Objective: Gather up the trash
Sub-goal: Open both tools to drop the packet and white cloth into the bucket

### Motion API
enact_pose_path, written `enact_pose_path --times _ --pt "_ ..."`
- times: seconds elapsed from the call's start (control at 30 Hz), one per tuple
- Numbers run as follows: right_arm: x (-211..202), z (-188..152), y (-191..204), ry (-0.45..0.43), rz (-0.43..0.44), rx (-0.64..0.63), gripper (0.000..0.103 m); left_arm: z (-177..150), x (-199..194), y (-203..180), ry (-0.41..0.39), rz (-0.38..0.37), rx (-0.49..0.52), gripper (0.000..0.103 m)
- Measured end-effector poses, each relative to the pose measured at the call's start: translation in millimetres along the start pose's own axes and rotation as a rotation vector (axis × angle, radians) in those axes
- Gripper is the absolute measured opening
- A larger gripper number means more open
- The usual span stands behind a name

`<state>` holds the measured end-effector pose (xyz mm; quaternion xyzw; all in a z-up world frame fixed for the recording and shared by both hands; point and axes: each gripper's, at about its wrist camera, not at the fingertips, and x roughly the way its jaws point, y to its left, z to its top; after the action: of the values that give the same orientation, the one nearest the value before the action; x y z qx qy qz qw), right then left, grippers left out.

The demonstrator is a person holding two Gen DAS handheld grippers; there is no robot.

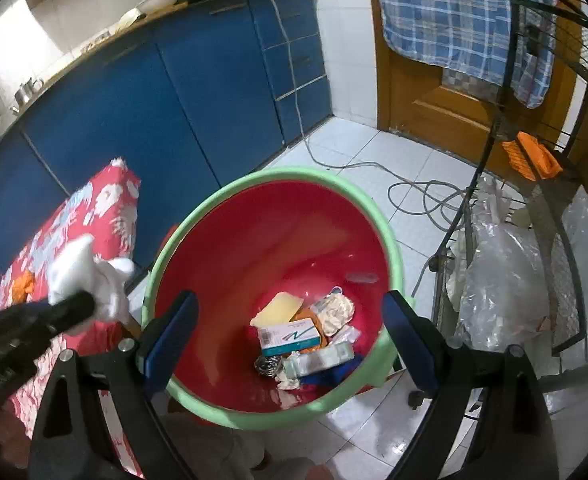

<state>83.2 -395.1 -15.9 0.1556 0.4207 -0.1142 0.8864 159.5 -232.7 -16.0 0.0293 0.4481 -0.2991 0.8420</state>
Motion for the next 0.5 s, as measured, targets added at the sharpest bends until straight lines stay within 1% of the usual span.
enact_pose_path --times 0.03,0.1,0.17,0.27,0.33,0.5 --pt "-2 1 -3 -0.005 0.001 0.009 0.091 0 3 -3 0.001 -0.006 0.008 0.024" --pt "-5 3 -8 -0.018 0.003 0.024 0.091 1 8 -8 -0.002 -0.012 0.018 0.024" --pt "-8 4 -11 -0.028 -0.005 0.03 0.091 3 11 -13 -0.006 -0.012 0.031 0.028" --pt "-9 5 -16 -0.031 -0.006 0.043 0.091 4 13 -17 -0.01 -0.008 0.045 0.036" --pt "-10 4 -19 -0.032 -0.005 0.05 0.091 5 13 -18 -0.012 -0.009 0.043 0.045" --pt "-11 2 -20 -0.027 0.009 0.058 0.092 5 10 -18 -0.015 -0.007 0.045 0.046"
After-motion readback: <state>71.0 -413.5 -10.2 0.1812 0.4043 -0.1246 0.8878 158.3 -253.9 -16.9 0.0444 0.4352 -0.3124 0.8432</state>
